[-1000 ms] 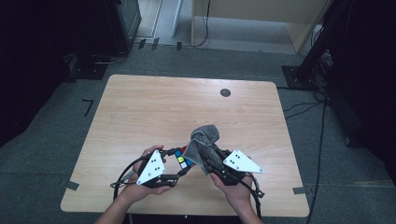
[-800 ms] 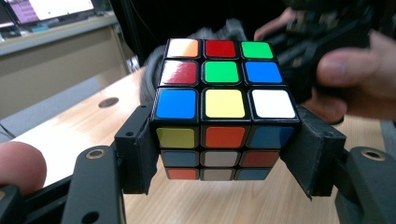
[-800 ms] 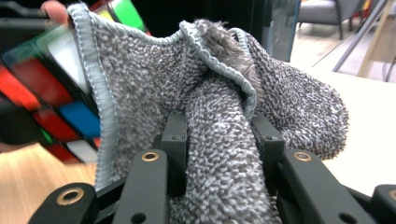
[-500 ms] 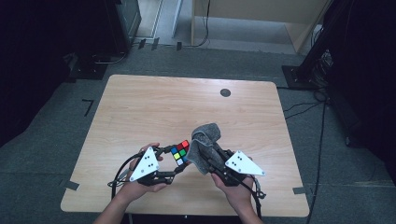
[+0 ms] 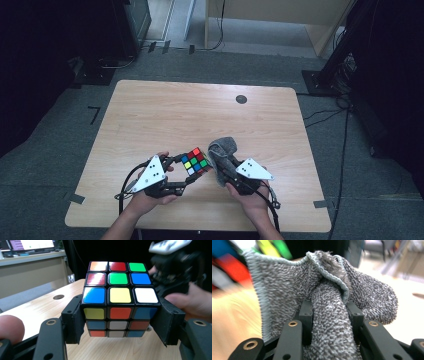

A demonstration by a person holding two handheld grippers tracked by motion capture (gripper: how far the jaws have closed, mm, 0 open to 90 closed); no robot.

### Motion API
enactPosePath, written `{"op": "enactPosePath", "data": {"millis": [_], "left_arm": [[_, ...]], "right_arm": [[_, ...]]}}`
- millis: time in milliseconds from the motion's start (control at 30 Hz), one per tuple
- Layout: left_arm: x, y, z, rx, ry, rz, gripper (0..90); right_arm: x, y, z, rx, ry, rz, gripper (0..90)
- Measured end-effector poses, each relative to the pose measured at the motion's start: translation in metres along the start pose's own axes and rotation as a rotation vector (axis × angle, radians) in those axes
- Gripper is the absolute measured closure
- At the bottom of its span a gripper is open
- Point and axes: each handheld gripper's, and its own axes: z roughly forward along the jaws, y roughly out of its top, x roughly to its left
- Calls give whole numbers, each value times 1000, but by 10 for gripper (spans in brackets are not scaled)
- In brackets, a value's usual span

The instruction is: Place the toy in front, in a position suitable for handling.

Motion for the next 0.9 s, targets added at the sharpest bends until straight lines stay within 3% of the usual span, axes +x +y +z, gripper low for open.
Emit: {"op": "enactPosePath", "data": {"millis": [67,200,300,400,500,567,633,733,900], "left_arm": [[2,-1,0,5,6,-9,345],[9,-7,2,19,24,-48,345],[14,-14,5,38,42,-91,345],[17,-16,5,47,60,-105,345],[18,-15,5,42,67,-121,345],[20,-15,5,46,76,-135,345],[21,-14,5,48,86,-155,345],[20,-11,4,37,79,-186,345],[15,-4,5,27,56,-210,345]], "right_arm": [[-10,-9,5,64,-38,34,663],[-19,-18,12,138,-74,23,648],[-22,-23,17,171,-71,19,544],[-23,-23,17,136,-89,-4,385],[-20,-13,9,59,-85,-20,306],[-15,-6,4,4,-36,-28,288],[-4,0,2,-48,29,-70,272],[15,2,4,-66,94,-140,254],[36,1,8,-85,126,-191,234]]}}
